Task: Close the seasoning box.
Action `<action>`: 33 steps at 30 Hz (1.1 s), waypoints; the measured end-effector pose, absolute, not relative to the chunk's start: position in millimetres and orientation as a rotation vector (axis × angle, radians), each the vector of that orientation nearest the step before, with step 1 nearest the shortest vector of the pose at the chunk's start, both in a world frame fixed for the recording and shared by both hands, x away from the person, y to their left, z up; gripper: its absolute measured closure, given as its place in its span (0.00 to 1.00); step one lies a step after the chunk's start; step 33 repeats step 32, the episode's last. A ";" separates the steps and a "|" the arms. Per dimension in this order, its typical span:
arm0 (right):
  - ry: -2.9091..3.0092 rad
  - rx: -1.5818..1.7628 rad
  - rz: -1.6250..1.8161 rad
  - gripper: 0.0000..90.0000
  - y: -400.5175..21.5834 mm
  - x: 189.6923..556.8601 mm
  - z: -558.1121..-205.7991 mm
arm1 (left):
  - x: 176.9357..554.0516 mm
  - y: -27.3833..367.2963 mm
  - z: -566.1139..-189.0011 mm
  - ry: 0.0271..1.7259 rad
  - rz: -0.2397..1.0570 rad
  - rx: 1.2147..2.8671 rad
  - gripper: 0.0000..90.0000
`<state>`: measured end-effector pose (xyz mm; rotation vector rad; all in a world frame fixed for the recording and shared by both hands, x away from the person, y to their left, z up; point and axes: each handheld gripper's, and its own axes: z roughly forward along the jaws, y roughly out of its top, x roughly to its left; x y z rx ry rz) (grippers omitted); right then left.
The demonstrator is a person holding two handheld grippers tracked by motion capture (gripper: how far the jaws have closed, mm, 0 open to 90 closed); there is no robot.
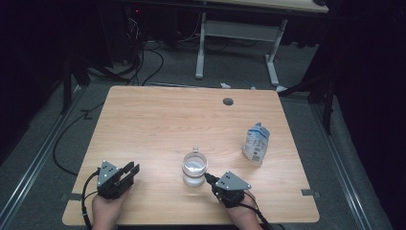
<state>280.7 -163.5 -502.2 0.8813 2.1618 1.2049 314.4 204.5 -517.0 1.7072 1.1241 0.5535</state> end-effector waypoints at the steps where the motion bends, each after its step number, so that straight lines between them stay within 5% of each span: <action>1: 2.161 0.882 1.206 1.00 -163.6 280.7 -502.2 | 314.3 204.6 -516.9 1.124 0.555 1.707 0.79; 10: 2.140 0.894 1.205 0.99 -169.2 280.0 -499.7 | 314.1 205.5 -516.7 1.125 0.557 1.703 0.79; 21: 1.834 1.191 1.160 0.72 -281.2 279.8 -493.7 | 314.3 218.4 -515.2 1.126 0.626 1.695 0.72; 25: 1.735 1.301 1.134 0.68 -321.3 266.6 -500.3 | 312.4 223.3 -513.8 1.131 0.641 1.704 0.63; 33: 1.718 1.295 1.129 0.67 -328.4 266.8 -499.7 | 308.7 219.8 -509.7 1.122 0.680 1.718 0.58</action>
